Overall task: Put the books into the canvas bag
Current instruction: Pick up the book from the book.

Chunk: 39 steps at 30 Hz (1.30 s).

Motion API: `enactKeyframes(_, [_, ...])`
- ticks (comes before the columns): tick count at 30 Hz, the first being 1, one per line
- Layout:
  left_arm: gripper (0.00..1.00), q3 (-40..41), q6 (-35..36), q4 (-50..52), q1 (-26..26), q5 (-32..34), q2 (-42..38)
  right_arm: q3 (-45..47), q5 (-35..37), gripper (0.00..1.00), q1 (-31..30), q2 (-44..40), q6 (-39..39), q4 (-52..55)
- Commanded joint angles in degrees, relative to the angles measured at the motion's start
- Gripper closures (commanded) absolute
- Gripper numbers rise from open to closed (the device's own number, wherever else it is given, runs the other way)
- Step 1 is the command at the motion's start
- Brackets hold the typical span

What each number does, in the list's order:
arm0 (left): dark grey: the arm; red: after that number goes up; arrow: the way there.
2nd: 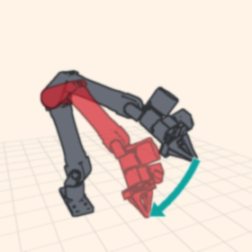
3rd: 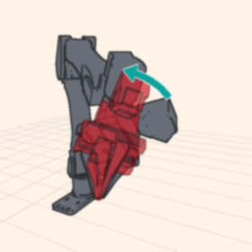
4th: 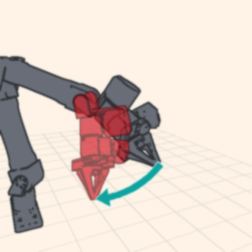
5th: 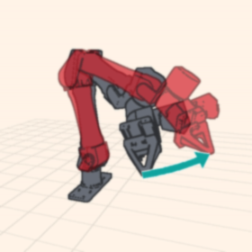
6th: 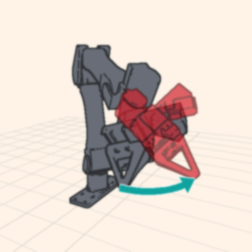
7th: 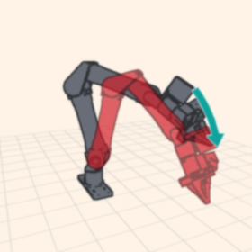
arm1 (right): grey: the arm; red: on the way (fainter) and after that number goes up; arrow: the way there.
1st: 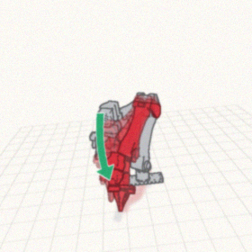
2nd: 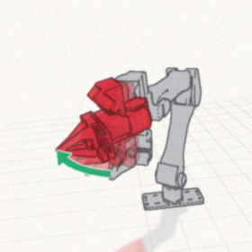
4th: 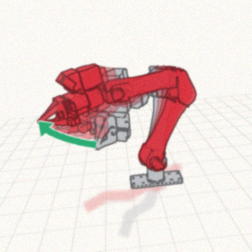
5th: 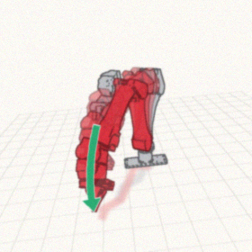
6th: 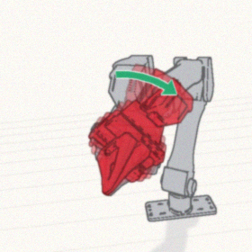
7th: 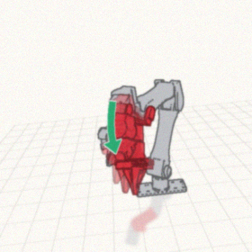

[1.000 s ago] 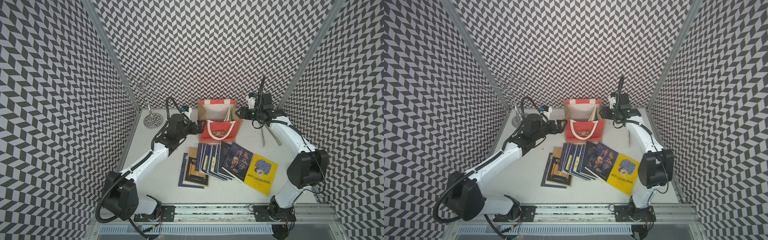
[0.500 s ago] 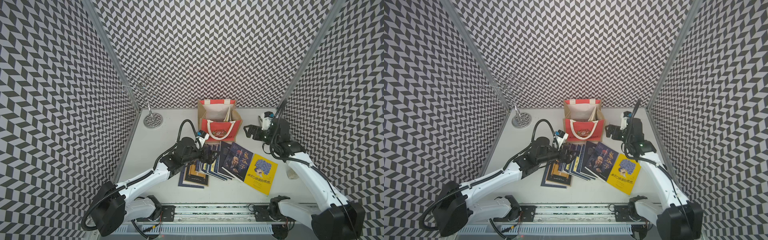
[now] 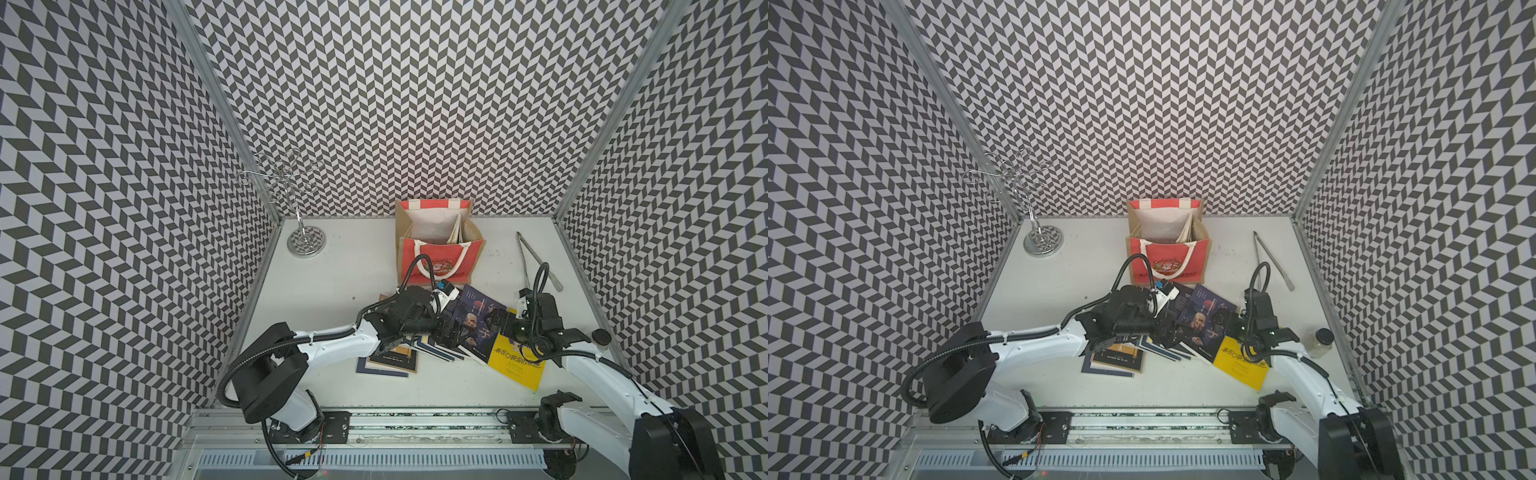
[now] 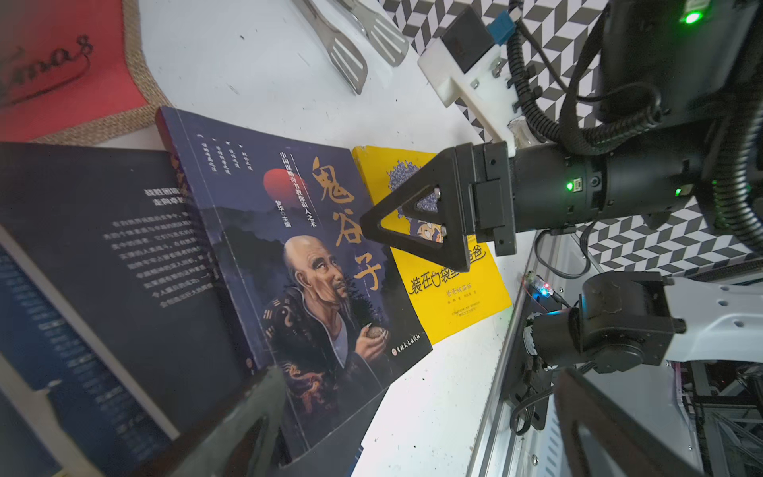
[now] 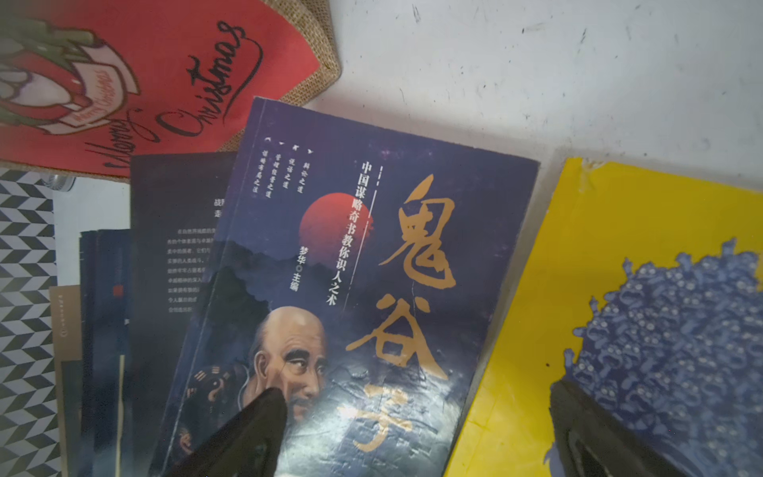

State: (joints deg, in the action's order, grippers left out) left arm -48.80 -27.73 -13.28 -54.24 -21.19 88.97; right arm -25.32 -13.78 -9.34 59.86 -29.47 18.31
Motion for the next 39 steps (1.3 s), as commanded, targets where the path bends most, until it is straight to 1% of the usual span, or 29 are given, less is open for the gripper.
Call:
enactKeyframes(1, [0.01, -3.4, -1.5, -1.4, 0.0, 0.5, 2.6, -0.1, -0.6, 0.01, 0.5, 1.9, -1.5, -4.4])
enactKeyframes(4, [0.01, -4.5, -2.9, -0.7, 0.7, 1.6, 4.8, 1.3, -3.4, 0.01, 0.6, 3.8, -1.7, -7.9])
enactKeyframes(8, [0.01, -2.1, -5.7, -2.1, 2.5, 3.9, 4.2, 1.7, -8.5, 0.00, 0.6, 7.8, -0.2, -11.6])
enactKeyframes(11, [0.01, -1.1, -5.9, -1.2, 3.7, 4.0, 3.6, 2.4, -11.1, 0.00, 0.6, 9.5, 1.0, -14.3])
enactKeyframes(17, [0.01, 2.0, -5.8, -0.2, 4.7, 4.6, 0.6, 6.5, -18.3, 0.00, 0.5, 7.3, 2.2, -22.5])
enactKeyframes(23, [0.01, 4.4, -5.8, 1.1, 5.5, 4.9, -1.8, 8.2, -23.0, 0.01, -2.1, 6.7, 3.9, -26.9])
enactKeyframes(27, [0.03, 5.6, -6.2, 1.3, 5.7, 5.3, -2.5, 8.0, -22.3, 0.02, -5.9, 6.7, 4.0, -27.8])
enactKeyframes(30, [0.07, 6.5, -6.3, 1.2, 5.8, 5.3, -3.1, 8.1, -20.4, 0.02, -8.5, 4.6, 3.0, -28.6])
enactKeyframes(35, [0.13, 7.4, -6.3, 1.9, 6.5, 5.8, -3.9, 7.6, -19.4, 0.02, -9.7, 2.2, 2.5, -29.3])
enactKeyframes(37, [0.17, 7.9, -6.3, 1.6, 6.9, 5.4, -4.0, 7.2, -19.6, 0.02, -9.7, 2.9, 2.7, -29.3])
enactKeyframes(39, [0.23, 8.0, -6.0, 1.5, 7.6, 4.2, -3.9, 7.0, -20.6, 0.02, -10.2, 4.0, 3.0, -29.9])
